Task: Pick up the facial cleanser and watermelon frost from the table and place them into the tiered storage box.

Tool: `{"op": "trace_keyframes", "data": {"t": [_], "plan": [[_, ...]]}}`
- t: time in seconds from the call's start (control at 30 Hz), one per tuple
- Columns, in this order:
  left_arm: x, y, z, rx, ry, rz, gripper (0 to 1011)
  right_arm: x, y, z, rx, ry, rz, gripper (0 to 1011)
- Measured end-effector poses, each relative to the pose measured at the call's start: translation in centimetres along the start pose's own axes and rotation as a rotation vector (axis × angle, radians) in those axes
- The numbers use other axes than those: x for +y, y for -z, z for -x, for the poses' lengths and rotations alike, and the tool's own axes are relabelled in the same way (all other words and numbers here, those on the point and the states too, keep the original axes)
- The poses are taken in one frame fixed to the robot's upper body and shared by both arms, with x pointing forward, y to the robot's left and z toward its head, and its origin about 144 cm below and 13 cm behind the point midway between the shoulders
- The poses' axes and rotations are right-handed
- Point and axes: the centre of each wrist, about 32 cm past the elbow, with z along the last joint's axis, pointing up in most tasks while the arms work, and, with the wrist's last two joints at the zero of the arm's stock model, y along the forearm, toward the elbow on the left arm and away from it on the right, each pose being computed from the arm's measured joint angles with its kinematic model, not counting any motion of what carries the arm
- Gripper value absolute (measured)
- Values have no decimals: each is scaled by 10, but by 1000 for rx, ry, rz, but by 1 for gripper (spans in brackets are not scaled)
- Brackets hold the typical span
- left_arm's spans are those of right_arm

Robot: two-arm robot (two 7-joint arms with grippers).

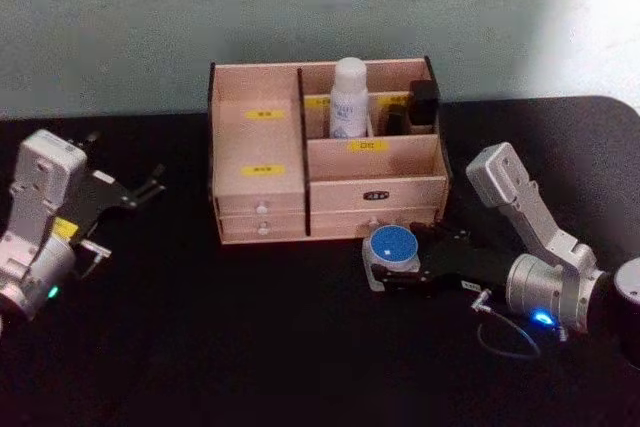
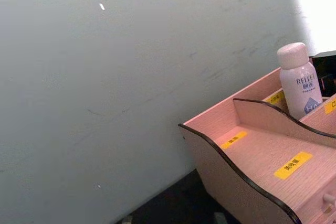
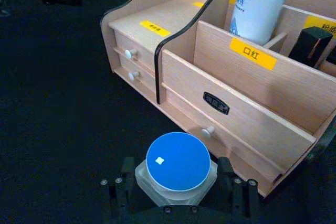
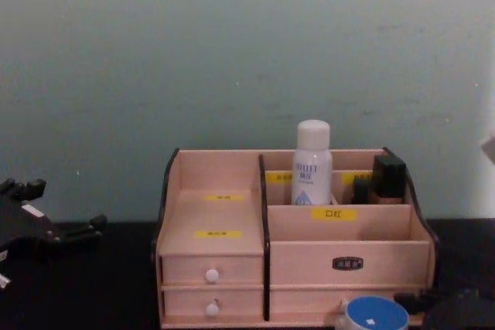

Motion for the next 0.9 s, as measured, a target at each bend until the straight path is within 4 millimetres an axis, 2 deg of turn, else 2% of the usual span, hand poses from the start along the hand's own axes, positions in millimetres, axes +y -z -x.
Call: {"op": "trace_keyframes", "data": {"t": [0.53,0.9], "plan": [[0,0,0,0,0,0,1001,1,0,0,-4,0,-2,981],[0,0,0,0,0,0,1001,0,0,0,-3,1,-2,724]]}}
